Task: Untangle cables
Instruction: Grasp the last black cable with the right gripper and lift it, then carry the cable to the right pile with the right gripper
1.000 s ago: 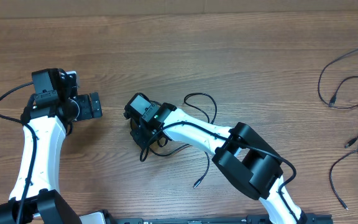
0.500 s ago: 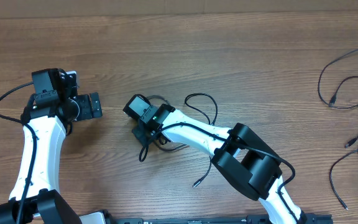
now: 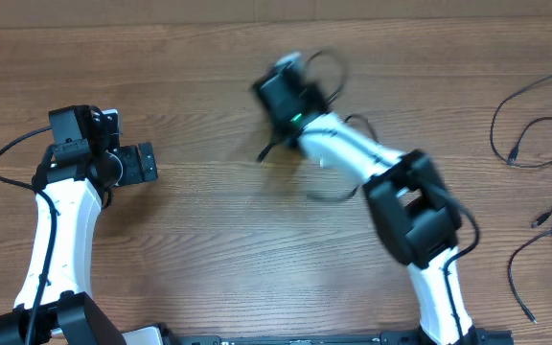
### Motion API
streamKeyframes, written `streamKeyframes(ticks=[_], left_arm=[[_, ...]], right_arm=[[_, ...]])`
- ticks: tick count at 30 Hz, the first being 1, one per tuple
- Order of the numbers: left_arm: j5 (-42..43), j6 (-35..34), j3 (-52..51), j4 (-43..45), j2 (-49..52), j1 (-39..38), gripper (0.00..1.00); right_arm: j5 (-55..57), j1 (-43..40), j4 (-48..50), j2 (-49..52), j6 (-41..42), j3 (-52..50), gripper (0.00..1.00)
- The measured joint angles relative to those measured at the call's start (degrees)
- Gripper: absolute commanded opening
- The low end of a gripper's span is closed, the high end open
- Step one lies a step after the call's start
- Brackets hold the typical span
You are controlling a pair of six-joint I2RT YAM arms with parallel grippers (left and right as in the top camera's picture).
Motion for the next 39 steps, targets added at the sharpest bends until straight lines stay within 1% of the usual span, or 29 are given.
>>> streamKeyframes(ticks=[10,14,19,26,27,28,29,30,31,39], left_arm=[[0.0,0.0,0.0,0.0,0.0,0.0,1.0],[0.0,0.0,0.0,0.0,0.0,0.0,1.0],[0.0,0.0,0.0,0.0,0.0,0.0,1.0],[0.0,0.0,0.0,0.0,0.0,0.0,1.0],[0.0,0.0,0.0,0.0,0.0,0.0,1.0],[0.0,0.0,0.0,0.0,0.0,0.0,1.0],[0.0,0.0,0.0,0.0,0.0,0.0,0.99],[0.0,0.0,0.0,0.0,0.0,0.0,1.0],[0.0,0.0,0.0,0.0,0.0,0.0,1.0],[0.0,0.0,0.0,0.0,0.0,0.0,1.0]], right_arm=[[3.5,-24.1,10.1,0.0,-7.7,7.0,0.04],[2.3,-30.3,11.8,0.0,-9.3,11.6,0.04],[-0.7,-34.6,14.6,0.0,-9.8,12.9,0.04],[-10.4,-36.2,11.6,0.0,-9.6,12.9,0.04],[-11.6,-36.2,11.5,0.0,-9.0,12.9,0.07],[-12.7,-36.1,11.4,0.0,-8.5,12.9,0.21],[-13.4,-36.0,11.4,0.0,-8.0,12.9,0.39],[-14.3,-36.0,11.2,0.0,-7.3,12.9,0.64],[-15.0,-35.9,10.8,0.0,-7.0,12.9,1.0],[-15.6,-35.8,4.6,0.0,-5.7,12.9,1.0]])
